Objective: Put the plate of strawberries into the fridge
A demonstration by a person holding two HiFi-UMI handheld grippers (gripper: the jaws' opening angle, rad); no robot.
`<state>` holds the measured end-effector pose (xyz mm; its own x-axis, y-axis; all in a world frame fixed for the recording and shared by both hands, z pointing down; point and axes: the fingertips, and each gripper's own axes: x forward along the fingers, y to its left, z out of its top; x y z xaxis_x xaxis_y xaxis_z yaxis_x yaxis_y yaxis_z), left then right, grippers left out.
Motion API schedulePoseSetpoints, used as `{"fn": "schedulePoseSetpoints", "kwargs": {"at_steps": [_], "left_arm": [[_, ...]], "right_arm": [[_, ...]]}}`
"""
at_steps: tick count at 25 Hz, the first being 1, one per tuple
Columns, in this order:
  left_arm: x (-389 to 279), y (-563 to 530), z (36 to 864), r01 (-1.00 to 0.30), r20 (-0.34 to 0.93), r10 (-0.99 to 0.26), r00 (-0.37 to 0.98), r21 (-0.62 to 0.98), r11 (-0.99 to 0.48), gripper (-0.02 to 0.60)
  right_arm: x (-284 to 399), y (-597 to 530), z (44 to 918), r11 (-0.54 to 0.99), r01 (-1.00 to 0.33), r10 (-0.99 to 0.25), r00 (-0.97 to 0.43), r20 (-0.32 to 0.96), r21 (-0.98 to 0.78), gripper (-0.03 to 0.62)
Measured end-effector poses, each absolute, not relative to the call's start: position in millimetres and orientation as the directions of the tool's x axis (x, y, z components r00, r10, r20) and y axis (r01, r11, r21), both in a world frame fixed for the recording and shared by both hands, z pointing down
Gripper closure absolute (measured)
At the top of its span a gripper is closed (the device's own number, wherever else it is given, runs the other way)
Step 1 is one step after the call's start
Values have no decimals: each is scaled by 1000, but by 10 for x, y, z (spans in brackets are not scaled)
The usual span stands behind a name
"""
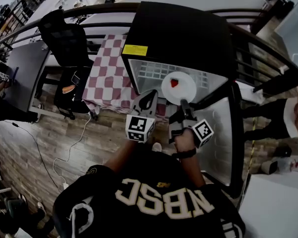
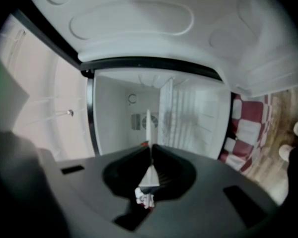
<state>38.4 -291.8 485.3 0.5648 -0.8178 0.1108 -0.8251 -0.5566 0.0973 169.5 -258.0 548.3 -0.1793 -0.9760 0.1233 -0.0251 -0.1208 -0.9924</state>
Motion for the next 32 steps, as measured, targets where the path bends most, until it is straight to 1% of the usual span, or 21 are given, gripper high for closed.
{"fn": "schedulePoseSetpoints", "kwargs": {"at_steps": [6, 10, 13, 20, 26, 32], "left_arm": [[370, -3133, 4855, -819, 112, -811, 574, 100, -566, 566], [415, -3224, 4855, -807, 110, -800, 590, 99, -582, 566], [430, -3279, 4850, -800, 107, -793, 600, 95, -592, 566], [374, -3374, 4896, -797, 120, -788, 604, 93, -597, 566], [294, -3454, 4854, -801, 103, -795, 598, 103, -590, 566], [252, -3498, 4854, -804, 106, -797, 594, 100, -586, 566]], "right_arm": [[1725, -2808, 5551, -127, -6, -979, -161, 126, -992, 563], [1749, -2901, 5613, -159, 24, -978, -145, 154, -987, 563], [1749, -3002, 5588, -147, -10, -980, -137, 147, -989, 563], [1790, -3126, 5696, -175, -15, -979, -108, 175, -985, 563], [1775, -3163, 5784, -215, -10, -972, -94, 215, -976, 563], [1745, -3221, 5841, -226, 17, -971, -85, 224, -974, 563]]}}
